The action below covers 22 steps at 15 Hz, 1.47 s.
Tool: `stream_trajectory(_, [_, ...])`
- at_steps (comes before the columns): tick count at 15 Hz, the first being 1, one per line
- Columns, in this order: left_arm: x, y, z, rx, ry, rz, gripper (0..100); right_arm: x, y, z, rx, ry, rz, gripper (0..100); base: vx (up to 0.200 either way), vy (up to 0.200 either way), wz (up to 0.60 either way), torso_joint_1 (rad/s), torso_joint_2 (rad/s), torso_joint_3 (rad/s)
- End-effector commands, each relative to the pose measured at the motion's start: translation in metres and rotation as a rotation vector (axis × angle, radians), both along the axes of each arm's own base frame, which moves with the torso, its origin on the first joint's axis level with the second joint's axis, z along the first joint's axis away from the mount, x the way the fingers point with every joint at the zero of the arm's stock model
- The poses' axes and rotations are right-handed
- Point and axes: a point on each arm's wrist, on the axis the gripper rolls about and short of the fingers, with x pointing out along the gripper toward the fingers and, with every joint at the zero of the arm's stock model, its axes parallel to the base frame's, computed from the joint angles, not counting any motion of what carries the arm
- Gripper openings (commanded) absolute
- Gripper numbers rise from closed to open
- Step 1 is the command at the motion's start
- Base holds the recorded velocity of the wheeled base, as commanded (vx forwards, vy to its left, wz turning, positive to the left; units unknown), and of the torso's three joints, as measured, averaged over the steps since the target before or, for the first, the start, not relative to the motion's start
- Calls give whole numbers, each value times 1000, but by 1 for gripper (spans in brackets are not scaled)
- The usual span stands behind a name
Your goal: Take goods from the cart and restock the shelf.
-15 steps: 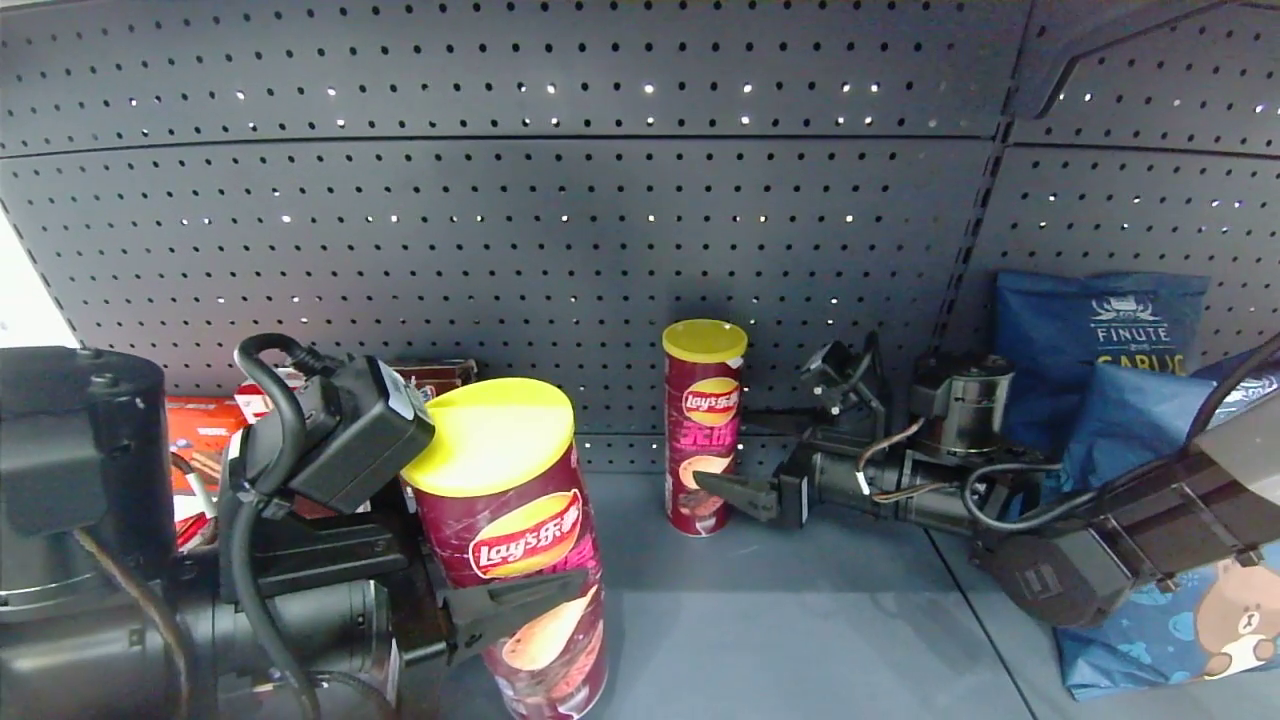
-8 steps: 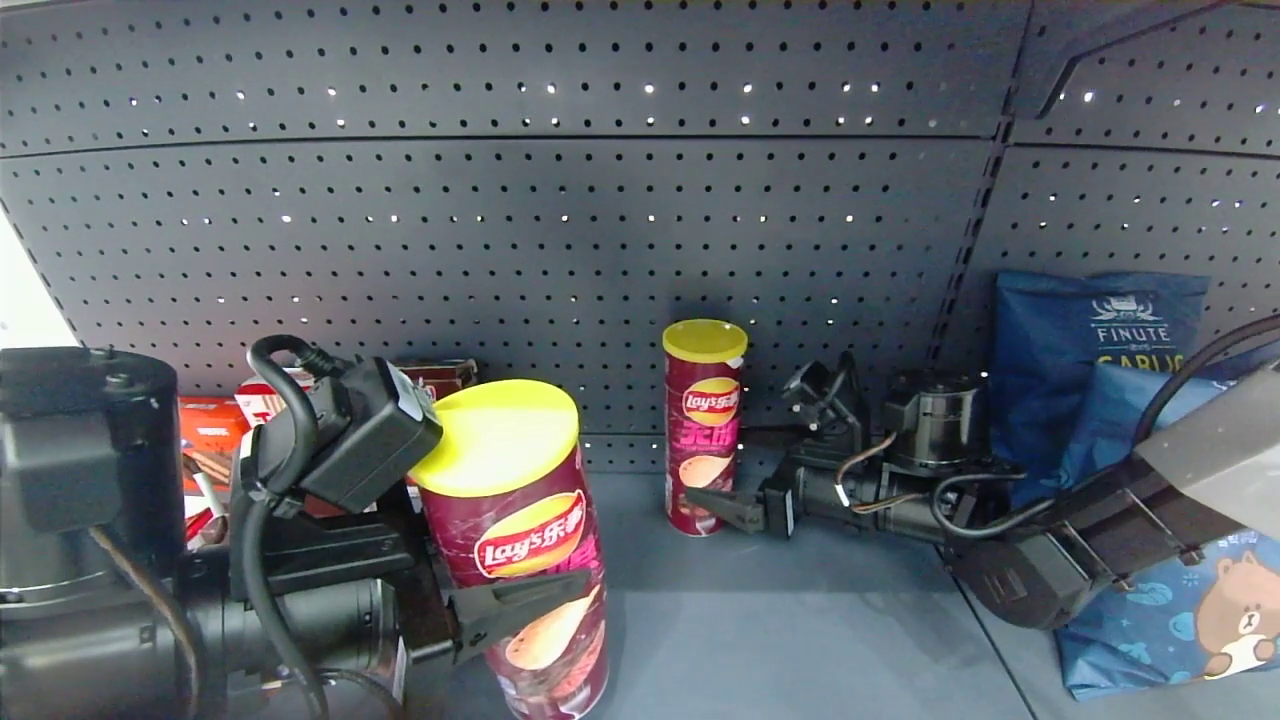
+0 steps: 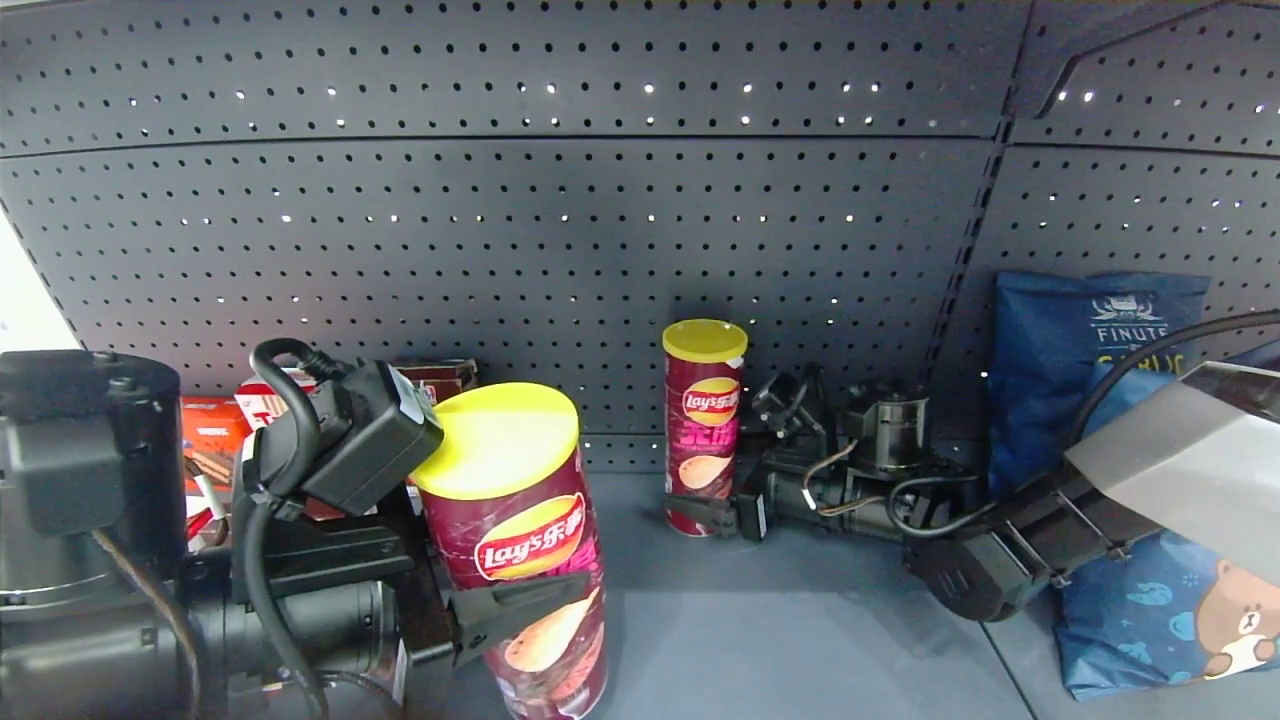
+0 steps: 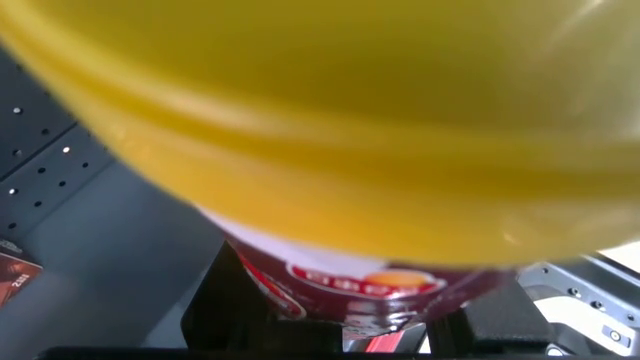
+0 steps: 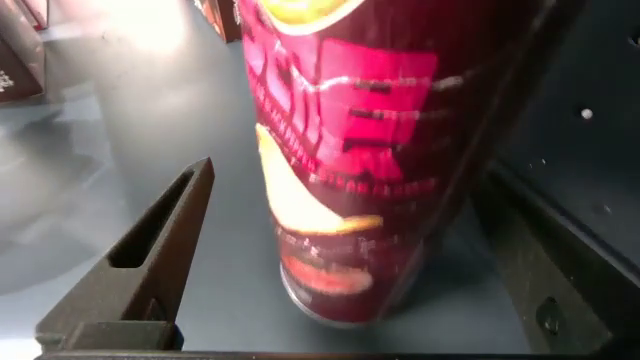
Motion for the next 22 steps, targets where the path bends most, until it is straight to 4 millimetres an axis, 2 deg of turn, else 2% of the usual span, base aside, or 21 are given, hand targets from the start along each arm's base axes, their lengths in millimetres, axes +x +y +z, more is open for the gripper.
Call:
stream_trajectory(1, [0,0,-1,1,2,0,0,3,2,-6,-4,7,3,0,0,0,0,0,0,0])
stream_trajectory(7, [0,0,0,0,1,0,0,0,5,-5,12,3,4,0,0,0,0,0,0,0])
stream_trajectory(11, [0,0,-1,0,2,3,0,-19,-4,17,22,-20,-3,0,0,0,0,0,0,0])
stream_trajectory(13, [0,0,1,-2,-3,1,0,-43,-14,32,23,-31,-37,0,0,0,0,0,0,0])
stream_trajectory(14, [1,-1,1,-2,-3,1,0,-48,-14,32,19,-33,-56,0,0,0,0,0,0,0])
stream_trajectory(17, [1,-1,-1,3,3,1,0,-91,-17,33,65,-7,-76,0,0,0,0,0,0,0])
stream_trajectory(18, [2,-1,-1,2,1,3,0,-95,-18,33,67,-6,-74,0,0,0,0,0,0,0])
stream_trajectory(19, [1,-1,0,3,1,3,0,-115,-22,31,61,-2,-84,0,0,0,0,0,0,0])
stream_trajectory(22, [1,-1,0,3,1,4,0,-143,-33,32,53,9,-57,0,0,0,0,0,0,0])
